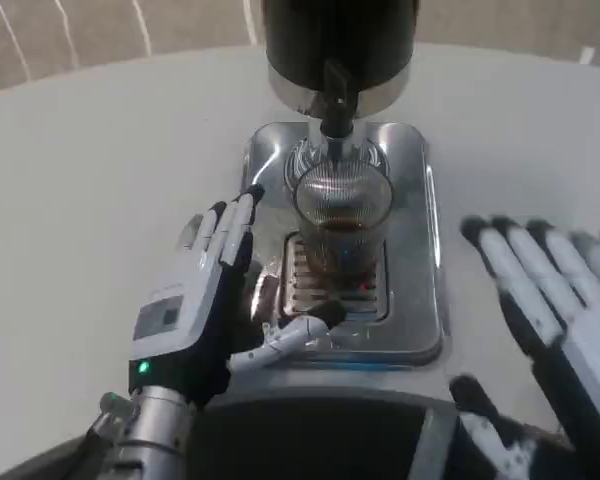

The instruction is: Grasp the cup under the faucet to collect the drink, then remove the cup.

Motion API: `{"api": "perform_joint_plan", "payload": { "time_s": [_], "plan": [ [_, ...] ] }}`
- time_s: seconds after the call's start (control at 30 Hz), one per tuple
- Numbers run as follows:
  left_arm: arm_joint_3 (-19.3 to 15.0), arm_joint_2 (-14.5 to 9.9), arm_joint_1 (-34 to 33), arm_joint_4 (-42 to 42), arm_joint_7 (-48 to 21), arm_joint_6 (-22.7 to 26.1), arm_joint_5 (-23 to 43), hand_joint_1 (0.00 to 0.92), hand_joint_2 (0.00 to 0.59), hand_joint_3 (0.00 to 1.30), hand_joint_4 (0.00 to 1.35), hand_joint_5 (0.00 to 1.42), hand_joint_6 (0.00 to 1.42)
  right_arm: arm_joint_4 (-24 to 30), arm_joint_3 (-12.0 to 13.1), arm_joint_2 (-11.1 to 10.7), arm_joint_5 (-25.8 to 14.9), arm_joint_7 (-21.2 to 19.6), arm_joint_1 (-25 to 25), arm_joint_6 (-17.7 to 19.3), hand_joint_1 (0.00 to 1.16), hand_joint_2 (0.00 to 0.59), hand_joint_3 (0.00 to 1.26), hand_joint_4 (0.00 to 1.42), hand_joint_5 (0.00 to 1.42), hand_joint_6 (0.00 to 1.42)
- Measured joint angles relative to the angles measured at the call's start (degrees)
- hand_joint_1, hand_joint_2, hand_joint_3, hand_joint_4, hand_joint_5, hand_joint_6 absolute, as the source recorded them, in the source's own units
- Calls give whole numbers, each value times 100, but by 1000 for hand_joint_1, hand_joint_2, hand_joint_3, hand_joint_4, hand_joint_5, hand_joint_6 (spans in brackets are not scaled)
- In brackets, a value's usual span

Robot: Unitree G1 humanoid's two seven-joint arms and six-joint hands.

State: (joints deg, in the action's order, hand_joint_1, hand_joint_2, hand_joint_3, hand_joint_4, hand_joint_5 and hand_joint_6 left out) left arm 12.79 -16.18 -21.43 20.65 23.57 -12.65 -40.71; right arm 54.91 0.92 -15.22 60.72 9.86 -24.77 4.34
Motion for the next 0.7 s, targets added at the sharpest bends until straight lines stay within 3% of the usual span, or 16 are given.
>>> {"api": "perform_joint_plan", "payload": {
  "time_s": [0.17,0.3,0.7],
  "plan": [
    [15,104,-212,234,36,-23,27,158,64,0,0,0,0,-160,474,-176,-51,-274,-474,376,670,426,0,0,0,0],
    [33,190,-336,348,114,-140,87,206,60,0,0,0,0,-318,678,-230,-121,-306,-727,532,666,410,0,0,0,0],
    [111,449,-614,1040,288,-710,455,272,57,0,0,2,0,-273,684,-71,-149,-294,-1266,796,642,364,0,0,0,0]
  ]
}}
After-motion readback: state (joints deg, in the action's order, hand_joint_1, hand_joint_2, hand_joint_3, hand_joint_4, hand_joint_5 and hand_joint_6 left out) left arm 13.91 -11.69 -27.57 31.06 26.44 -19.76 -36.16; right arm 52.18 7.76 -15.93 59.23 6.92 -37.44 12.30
